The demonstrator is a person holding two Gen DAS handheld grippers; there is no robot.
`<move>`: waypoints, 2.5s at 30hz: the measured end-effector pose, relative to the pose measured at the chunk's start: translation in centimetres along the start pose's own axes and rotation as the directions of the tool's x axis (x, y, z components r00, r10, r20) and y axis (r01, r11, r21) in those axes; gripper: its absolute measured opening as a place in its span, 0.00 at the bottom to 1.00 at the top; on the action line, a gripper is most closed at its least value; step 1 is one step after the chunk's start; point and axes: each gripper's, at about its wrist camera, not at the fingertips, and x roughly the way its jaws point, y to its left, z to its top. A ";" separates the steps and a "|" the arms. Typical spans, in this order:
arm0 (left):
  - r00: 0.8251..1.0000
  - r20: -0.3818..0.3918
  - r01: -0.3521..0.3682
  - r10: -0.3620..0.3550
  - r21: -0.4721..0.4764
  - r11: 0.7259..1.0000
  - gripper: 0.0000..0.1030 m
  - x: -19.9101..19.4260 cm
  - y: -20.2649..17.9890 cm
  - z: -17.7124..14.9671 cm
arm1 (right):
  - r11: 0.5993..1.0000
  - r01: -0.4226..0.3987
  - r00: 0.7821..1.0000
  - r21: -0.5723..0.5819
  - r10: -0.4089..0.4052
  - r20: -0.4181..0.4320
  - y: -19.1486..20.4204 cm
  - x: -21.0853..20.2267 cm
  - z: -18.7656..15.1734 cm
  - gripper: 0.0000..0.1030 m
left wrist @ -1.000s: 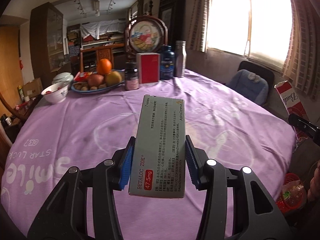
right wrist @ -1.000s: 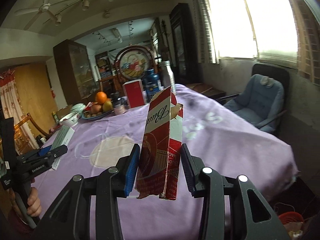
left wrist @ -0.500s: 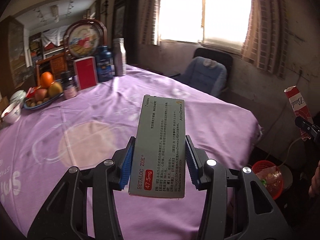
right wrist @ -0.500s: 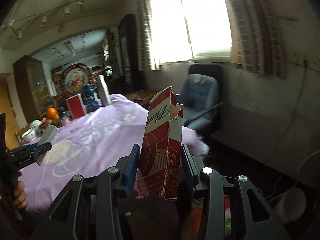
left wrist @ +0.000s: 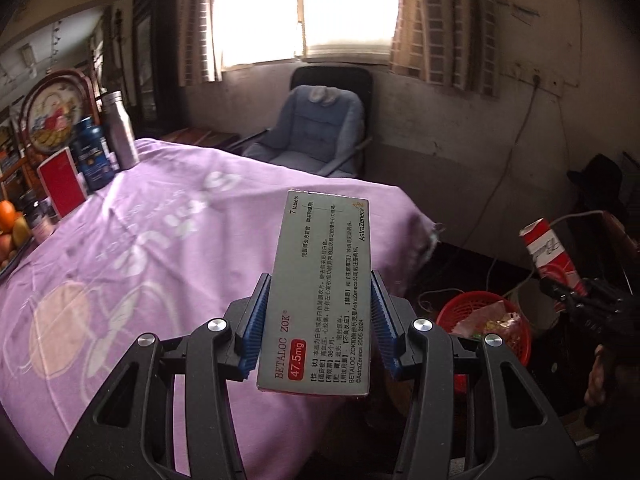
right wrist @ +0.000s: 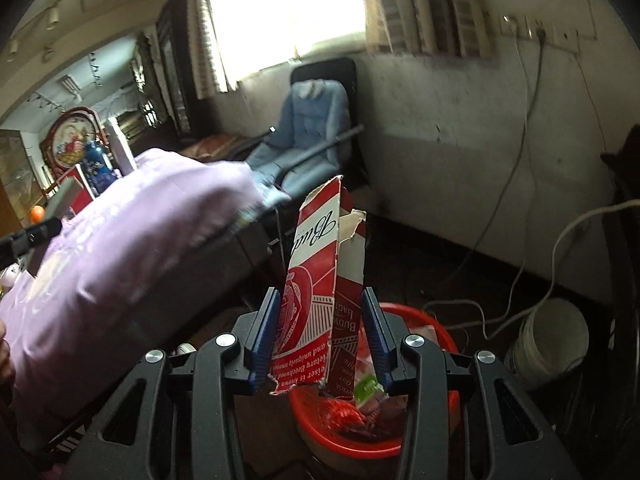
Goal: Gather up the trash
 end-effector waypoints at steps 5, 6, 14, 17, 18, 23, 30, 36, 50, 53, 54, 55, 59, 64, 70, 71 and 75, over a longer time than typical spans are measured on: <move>0.998 -0.040 0.045 -0.043 0.048 0.998 0.46 2.3 -3.2 0.2 | 0.997 0.081 0.989 -0.005 -0.081 -0.120 -2.1 4.1 -2.7 0.70; 0.998 -0.047 0.051 -0.049 0.057 0.997 0.46 2.6 -3.7 0.2 | 0.997 0.080 0.990 0.004 -0.079 -0.116 -2.7 4.0 -3.0 0.70; 0.986 -0.119 0.136 -0.119 0.146 0.980 0.46 6.0 -8.9 -0.7 | 0.985 0.084 0.996 0.153 -0.089 0.023 -6.9 0.6 -1.6 0.74; 0.980 -0.136 0.168 -0.144 0.185 0.968 0.46 7.0 -10.9 -1.0 | 0.979 0.085 0.994 0.188 -0.096 0.051 -8.2 -0.2 -1.8 0.74; 0.978 -0.142 0.180 -0.154 0.199 0.963 0.46 7.4 -11.7 -1.1 | 0.977 0.084 0.994 0.195 -0.097 0.058 -8.5 -0.3 -1.7 0.74; 0.959 -0.187 0.251 -0.211 0.231 0.940 0.46 9.1 -15.0 -1.3 | 0.972 0.099 0.990 0.213 -0.117 0.073 -9.4 -0.9 -1.7 0.74; 0.937 -0.234 0.317 -0.258 0.271 0.909 0.46 11.0 -19.7 -1.9 | 0.962 0.116 0.988 0.246 -0.136 0.066 -11.3 -0.8 -2.2 0.74; 0.911 -0.296 0.375 -0.288 0.297 0.878 0.71 13.2 -22.9 -3.5 | 0.951 0.123 0.988 0.285 -0.143 0.051 -12.6 -0.6 -3.0 0.74; 0.939 -0.252 0.295 -0.233 0.248 0.923 0.87 11.6 -18.6 -3.3 | 0.966 0.085 0.994 0.243 -0.100 0.048 -9.7 -0.8 -2.3 0.74; 0.947 -0.228 0.279 -0.228 0.228 0.933 0.88 10.8 -17.1 -3.1 | 0.973 0.084 0.994 0.216 -0.098 0.055 -8.2 -1.4 -1.6 0.75; 0.949 -0.220 0.275 -0.226 0.224 0.935 0.88 10.5 -16.7 -3.0 | 0.975 0.083 0.994 0.205 -0.096 0.057 -7.5 -1.6 -1.3 0.75; 0.952 -0.208 0.269 -0.224 0.219 0.938 0.89 10.1 -16.3 -2.9 | 0.977 0.085 0.993 0.197 -0.098 0.059 -7.1 -1.8 -1.0 0.75; 0.965 -0.168 0.238 -0.203 0.227 0.944 0.90 8.3 -14.8 -2.7 | 0.979 0.109 0.990 0.171 -0.123 0.072 -5.0 -2.8 0.2 0.83; 0.972 -0.104 0.231 -0.211 0.247 0.941 0.93 5.8 -13.3 -3.0 | 0.974 0.170 0.981 0.152 -0.182 0.067 -2.4 -4.2 1.3 0.88; 0.955 -0.079 0.296 -0.286 0.210 0.932 0.93 3.9 -11.0 -3.1 | 0.951 0.212 0.972 0.224 -0.229 0.050 -0.6 -6.6 2.1 0.91; 0.951 -0.080 0.308 -0.297 0.204 0.929 0.93 3.8 -10.7 -3.1 | 0.948 0.214 0.972 0.235 -0.232 0.049 -0.2 -7.1 2.2 0.91; 0.947 -0.082 0.321 -0.311 0.198 0.926 0.93 3.0 -9.8 -3.0 | 0.935 0.251 0.960 0.249 -0.274 0.063 1.8 -9.6 2.1 0.91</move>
